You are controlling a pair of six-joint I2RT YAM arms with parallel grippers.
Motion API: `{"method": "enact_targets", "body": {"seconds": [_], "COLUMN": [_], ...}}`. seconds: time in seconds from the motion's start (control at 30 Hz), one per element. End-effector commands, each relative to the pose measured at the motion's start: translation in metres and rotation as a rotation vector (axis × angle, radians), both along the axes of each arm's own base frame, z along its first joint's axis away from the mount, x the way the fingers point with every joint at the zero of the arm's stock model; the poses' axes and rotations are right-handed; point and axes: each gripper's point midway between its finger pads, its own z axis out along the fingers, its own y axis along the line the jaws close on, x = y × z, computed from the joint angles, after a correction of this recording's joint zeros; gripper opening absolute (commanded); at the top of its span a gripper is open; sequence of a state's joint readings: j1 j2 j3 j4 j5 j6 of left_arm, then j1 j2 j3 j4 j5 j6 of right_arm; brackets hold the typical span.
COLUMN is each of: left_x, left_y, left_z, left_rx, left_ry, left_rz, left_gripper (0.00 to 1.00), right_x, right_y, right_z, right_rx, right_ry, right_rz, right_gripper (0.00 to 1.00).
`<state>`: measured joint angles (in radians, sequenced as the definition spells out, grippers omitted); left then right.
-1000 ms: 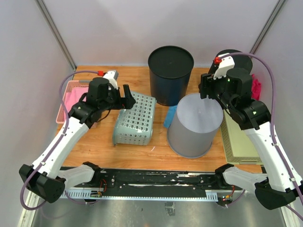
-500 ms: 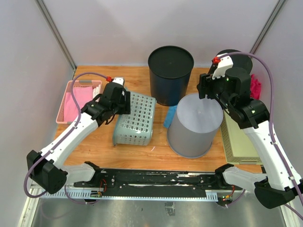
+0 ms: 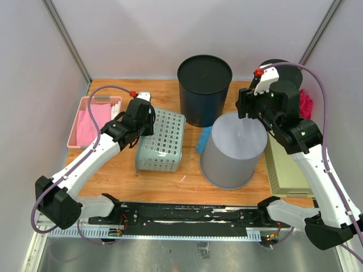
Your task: Turn the large container upside down
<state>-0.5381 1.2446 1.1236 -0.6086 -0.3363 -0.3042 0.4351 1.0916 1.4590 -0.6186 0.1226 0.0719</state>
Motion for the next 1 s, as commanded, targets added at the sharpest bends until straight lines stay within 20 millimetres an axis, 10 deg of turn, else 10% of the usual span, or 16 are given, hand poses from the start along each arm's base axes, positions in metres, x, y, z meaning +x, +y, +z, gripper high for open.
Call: {"method": "enact_targets", "body": {"seconds": [0.0, 0.43, 0.73, 0.83, 0.97], "left_x": [0.002, -0.001, -0.004, 0.002, 0.004], "left_y": [-0.009, -0.014, -0.012, 0.012, 0.043], "left_z": [0.024, 0.044, -0.037, -0.066, -0.081], "left_rx": [-0.07, -0.69, -0.831, -0.673, -0.492], "left_ry": [-0.059, -0.018, 0.174, 0.195, 0.19], "left_rz": [-0.023, -0.199, -0.142, -0.034, 0.064], "left_gripper": [0.11, 0.01, 0.01, 0.13, 0.64], "right_x": [0.002, -0.003, -0.007, -0.01, -0.01], "right_y": [-0.004, -0.009, -0.014, -0.016, -0.016], "right_z": [0.0, 0.001, 0.001, 0.001, -0.003], "right_rx": [0.01, 0.005, 0.006, 0.003, 0.001], "right_ry": [0.0, -0.007, -0.011, -0.011, -0.002], "right_rz": [-0.018, -0.026, -0.035, -0.039, -0.036], "right_gripper": [0.68, 0.68, 0.68, 0.68, 0.68]}}
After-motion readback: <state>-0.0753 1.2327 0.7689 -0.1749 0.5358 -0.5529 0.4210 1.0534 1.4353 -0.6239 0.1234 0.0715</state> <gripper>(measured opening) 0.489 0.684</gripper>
